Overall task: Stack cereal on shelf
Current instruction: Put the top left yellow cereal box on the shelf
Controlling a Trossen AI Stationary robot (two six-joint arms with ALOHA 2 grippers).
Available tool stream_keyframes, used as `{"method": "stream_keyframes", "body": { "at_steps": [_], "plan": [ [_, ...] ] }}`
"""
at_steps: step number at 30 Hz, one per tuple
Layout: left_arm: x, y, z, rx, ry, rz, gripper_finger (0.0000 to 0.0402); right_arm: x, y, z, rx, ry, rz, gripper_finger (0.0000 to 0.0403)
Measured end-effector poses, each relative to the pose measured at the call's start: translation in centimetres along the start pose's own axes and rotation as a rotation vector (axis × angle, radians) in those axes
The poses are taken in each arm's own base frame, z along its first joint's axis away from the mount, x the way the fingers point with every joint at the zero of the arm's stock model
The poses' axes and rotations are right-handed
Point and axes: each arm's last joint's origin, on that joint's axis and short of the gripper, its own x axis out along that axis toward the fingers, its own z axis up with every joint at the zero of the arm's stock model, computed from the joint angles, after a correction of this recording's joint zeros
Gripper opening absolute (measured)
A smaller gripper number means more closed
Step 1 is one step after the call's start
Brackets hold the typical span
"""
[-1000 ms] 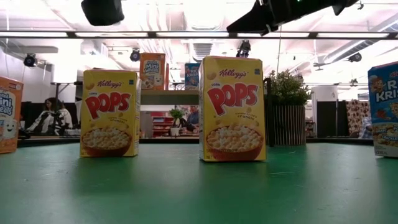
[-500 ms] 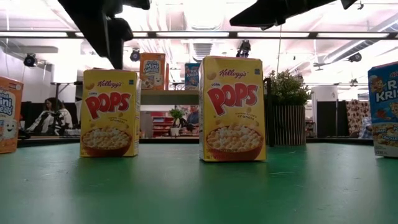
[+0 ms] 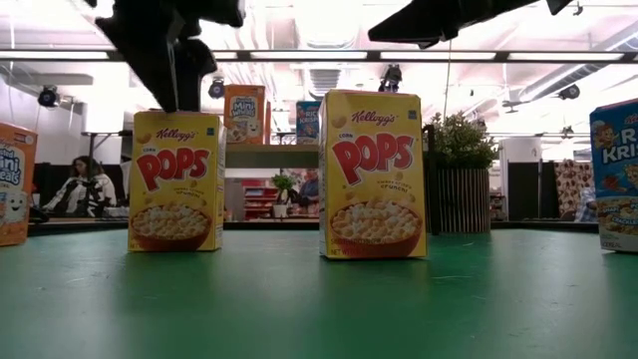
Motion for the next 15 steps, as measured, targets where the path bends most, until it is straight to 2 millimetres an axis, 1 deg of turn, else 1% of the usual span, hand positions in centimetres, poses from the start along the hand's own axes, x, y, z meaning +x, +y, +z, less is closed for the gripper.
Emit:
{"method": "stream_keyframes", "body": {
  "at_steps": [5, 10, 15],
  "plan": [
    [1.2, 0.0, -0.63, 0.003, 0.013, 0.004, 0.0286, 0.0, 0.02, -0.07, -0.002, 0.006, 0.002, 0.0012],
    [1.13, -0.02, -0.53, 0.01, 0.007, 0.002, 0.0272, -0.01, 0.02, -0.06, -0.001, 0.006, 0.001, 0.0012],
    [1.09, -0.03, -0.49, 0.013, 0.004, 0.001, 0.0243, -0.01, 0.02, -0.06, -0.001, 0.006, 0.001, 0.0012]
  ]
}}
